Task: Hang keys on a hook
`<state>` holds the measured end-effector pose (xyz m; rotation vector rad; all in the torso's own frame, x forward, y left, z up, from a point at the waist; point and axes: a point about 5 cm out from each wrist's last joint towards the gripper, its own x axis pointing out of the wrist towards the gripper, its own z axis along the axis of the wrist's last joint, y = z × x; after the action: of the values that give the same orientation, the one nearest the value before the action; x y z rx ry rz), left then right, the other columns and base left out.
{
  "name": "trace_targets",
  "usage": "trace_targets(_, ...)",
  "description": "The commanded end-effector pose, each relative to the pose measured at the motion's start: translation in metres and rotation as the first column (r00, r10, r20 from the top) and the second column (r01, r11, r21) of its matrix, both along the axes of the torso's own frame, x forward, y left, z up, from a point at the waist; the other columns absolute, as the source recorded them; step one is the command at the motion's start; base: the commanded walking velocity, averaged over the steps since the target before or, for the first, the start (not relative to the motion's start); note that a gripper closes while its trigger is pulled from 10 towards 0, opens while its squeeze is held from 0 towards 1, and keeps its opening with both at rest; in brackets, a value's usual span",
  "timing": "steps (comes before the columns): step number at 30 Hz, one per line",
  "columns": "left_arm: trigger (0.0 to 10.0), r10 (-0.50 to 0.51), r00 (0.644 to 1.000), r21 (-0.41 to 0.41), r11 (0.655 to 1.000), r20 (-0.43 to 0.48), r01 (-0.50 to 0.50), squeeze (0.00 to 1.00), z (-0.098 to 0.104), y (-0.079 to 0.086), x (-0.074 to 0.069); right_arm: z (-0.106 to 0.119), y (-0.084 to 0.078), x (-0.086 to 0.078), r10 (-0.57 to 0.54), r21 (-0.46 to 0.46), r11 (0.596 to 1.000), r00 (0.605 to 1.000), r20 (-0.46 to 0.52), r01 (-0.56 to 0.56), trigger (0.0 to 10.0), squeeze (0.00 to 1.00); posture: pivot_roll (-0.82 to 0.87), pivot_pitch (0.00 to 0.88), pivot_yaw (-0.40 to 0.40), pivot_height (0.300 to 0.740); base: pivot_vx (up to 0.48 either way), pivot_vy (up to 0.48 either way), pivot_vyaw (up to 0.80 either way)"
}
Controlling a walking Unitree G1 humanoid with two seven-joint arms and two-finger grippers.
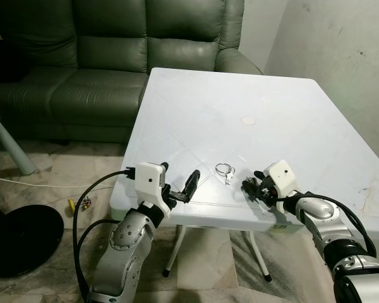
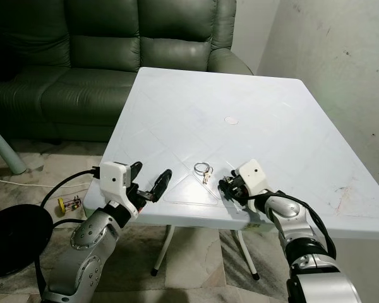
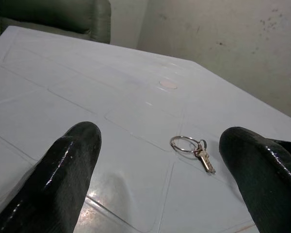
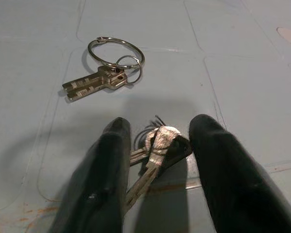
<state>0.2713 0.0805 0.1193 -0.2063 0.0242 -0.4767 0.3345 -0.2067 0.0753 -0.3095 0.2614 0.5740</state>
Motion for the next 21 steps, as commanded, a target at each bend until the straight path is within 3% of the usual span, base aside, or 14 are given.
trace_targets(1,10.0,-0.008,1.000,-0.001,1.000,0.013,0.008,0.00,0.0046,-0.0025,-0.0015,0.0045,-0.0044,0.0031,-0.016,-0.009,1.000,1.000,0.006,0.016,1.9,0.00,0.00,0.013,-0.078,0.740,0.000,0.000,0.00)
trace_targets(2,10.0,-0.007,1.000,-0.002,1.000,0.013,0.007,0.00,0.0046,-0.0025,-0.0015,0.0045,-0.0045,0.0032,-0.020,-0.008,1.000,1.000,0.005,0.020,1.9,0.00,0.00,0.013,-0.078,0.740,0.000,0.000,0.00)
trace_targets(3,10.0,-0.007,1.000,-0.002,1.000,0.012,0.007,0.00,0.0046,-0.0024,-0.0015,0.0042,-0.0046,0.0033,-0.026,-0.004,1.000,1.000,0.004,0.026,1.4,0.00,0.00,0.013,-0.078,0.740,0.000,0.000,0.00)
trace_targets(4,10.0,-0.006,1.000,-0.002,1.000,0.012,0.006,0.00,0.0045,-0.0024,-0.0015,0.0041,-0.0045,0.0034,-0.028,-0.003,1.000,1.000,0.004,0.029,0.2,0.00,0.00,0.013,-0.078,0.740,0.000,0.000,0.00)
trace_targets(5,10.0,-0.005,1.000,-0.002,1.000,0.012,0.005,0.00,0.0047,-0.0024,-0.0015,0.0044,-0.0045,0.0036,-0.029,-0.006,1.000,1.000,0.007,0.029,0.0,0.00,0.00,0.018,-0.079,0.740,0.000,0.000,0.00)
trace_targets(11,10.0,-0.003,1.000,-0.003,1.000,0.013,0.003,0.00,0.0051,-0.0024,-0.0018,0.0056,-0.0043,0.0042,-0.031,-0.010,0.999,0.999,0.019,0.032,0.0,0.00,0.00,0.023,-0.079,0.740,0.000,0.000,0.00)
trace_targets(12,10.0,-0.002,1.000,-0.003,1.000,0.013,0.002,0.00,0.0052,-0.0023,-0.0019,0.0057,-0.0044,0.0045,-0.034,-0.008,0.999,0.999,0.016,0.034,1.8,0.00,0.00,0.024,-0.080,0.740,0.000,0.000,0.00)
trace_targets(16,10.0,0.000,1.000,-0.005,1.000,0.013,0.000,0.00,0.0054,-0.0019,-0.0019,0.0064,-0.0044,0.0052,-0.038,-0.014,0.999,0.999,0.021,0.038,3.0,0.00,0.01,0.028,-0.081,0.740,0.000,0.000,0.00)
trace_targets(17,10.0,0.001,1.000,-0.004,1.000,0.013,-0.001,0.00,0.0055,-0.0019,-0.0018,0.0065,-0.0044,0.0054,-0.037,-0.015,0.999,0.999,0.022,0.038,3.6,0.00,0.01,0.028,-0.081,0.740,0.000,0.000,0.00)
trace_targets(19,10.0,0.002,1.000,-0.005,1.000,0.013,-0.002,0.00,0.0056,-0.0020,-0.0020,0.0067,-0.0042,0.0054,-0.035,-0.015,0.999,0.999,0.022,0.035,5.8,0.00,0.01,0.029,-0.082,0.740,0.000,0.000,0.00)
trace_targets(20,10.0,0.002,1.000,-0.006,1.000,0.013,-0.002,0.00,0.0056,-0.0021,-0.0020,0.0067,-0.0042,0.0054,-0.035,-0.015,0.999,0.999,0.022,0.035,5.8,0.00,0.01,0.029,-0.082,0.740,0.000,0.000,0.00)
trace_targets(21,10.0,0.002,1.000,-0.006,1.000,0.012,-0.002,0.00,0.0055,-0.0021,-0.0021,0.0066,-0.0041,0.0056,-0.035,-0.018,0.999,0.999,0.020,0.035,8.9,0.00,0.01,0.029,-0.082,0.740,0.000,0.000,0.00)
